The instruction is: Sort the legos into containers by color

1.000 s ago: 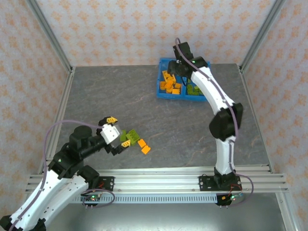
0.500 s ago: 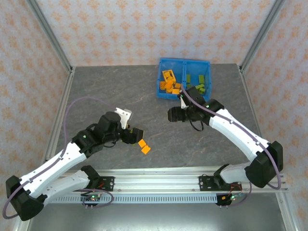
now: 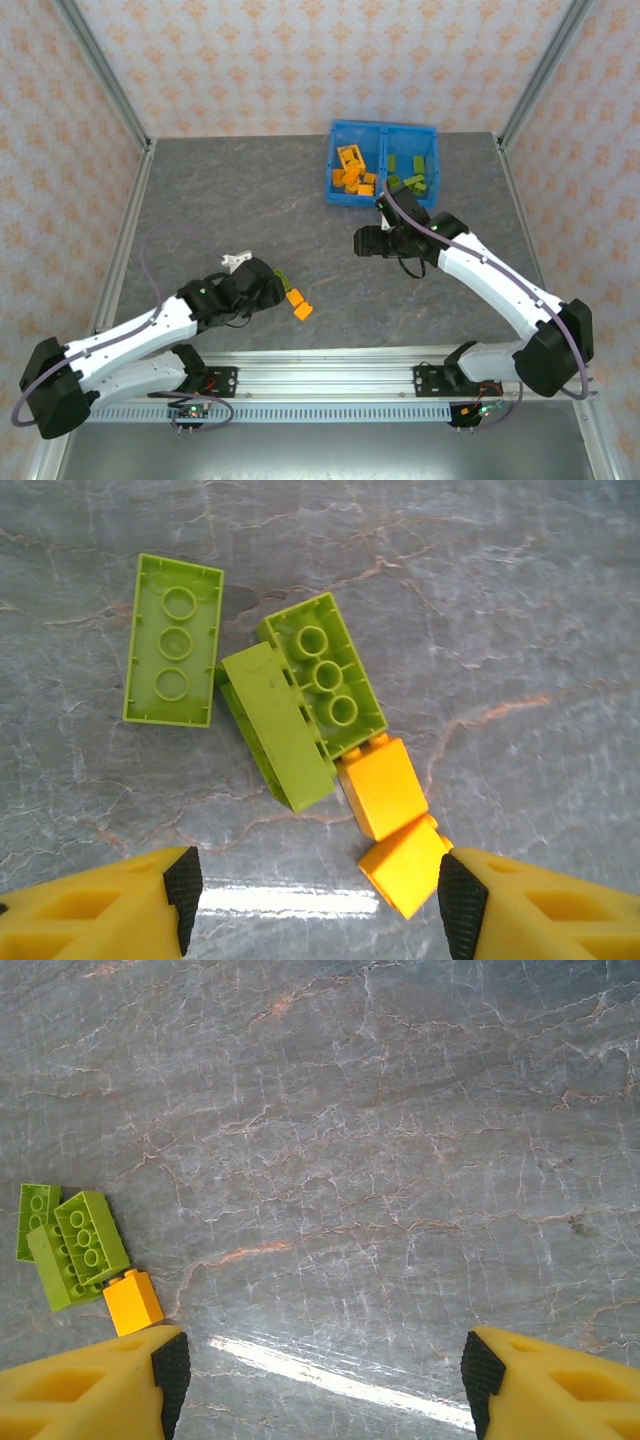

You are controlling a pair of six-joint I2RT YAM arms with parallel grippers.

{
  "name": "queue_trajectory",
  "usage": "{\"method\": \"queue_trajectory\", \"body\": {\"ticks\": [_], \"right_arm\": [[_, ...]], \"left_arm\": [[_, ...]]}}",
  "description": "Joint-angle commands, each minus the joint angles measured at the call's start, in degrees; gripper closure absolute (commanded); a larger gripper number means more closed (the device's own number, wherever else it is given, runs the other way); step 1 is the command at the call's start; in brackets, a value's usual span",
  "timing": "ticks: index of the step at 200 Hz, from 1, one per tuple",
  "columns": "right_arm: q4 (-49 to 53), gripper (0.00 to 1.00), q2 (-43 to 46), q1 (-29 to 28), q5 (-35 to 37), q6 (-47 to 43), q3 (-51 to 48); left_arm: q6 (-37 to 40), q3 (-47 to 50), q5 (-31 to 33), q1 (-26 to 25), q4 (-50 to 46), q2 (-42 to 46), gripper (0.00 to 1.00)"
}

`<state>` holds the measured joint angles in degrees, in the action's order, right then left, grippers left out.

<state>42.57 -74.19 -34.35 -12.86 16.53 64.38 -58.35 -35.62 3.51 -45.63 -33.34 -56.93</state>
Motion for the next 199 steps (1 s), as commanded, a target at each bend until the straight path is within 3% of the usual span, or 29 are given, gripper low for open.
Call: {"method": "queue_trajectory", "body": {"ticks": [1, 49, 94, 147, 199], "right_arm": [[-0.3, 0.26, 0.0, 0.1, 0.9, 0.7, 2.1], [0.4, 0.26, 2.7, 0.2, 1.2, 1.8, 0.9], [0.3, 0.26, 4.9, 0.1, 0.0, 3.4, -0.4], [0.5, 0.26, 6.1, 0.1, -2.7, 5.7, -0.6], [-0.1, 0.26, 9.6, 0.1, -10.7, 6.7, -1.5]], "left_arm": [[-2.3, -2.8, 3.0, 0.9, 1.9, -6.7, 0.37], [-1.9, -3.1, 5.6, 2.5, 5.8, -16.1, 0.45], [-0.8, -0.4, 2.2, 3.8, 12.6, -19.6, 0.47], [-1.2, 1.1, 1.9, 3.8, 9.1, -19.3, 0.62], [-0.2, 2.0, 4.2, 3.8, 4.2, -14.3, 0.75]]}}
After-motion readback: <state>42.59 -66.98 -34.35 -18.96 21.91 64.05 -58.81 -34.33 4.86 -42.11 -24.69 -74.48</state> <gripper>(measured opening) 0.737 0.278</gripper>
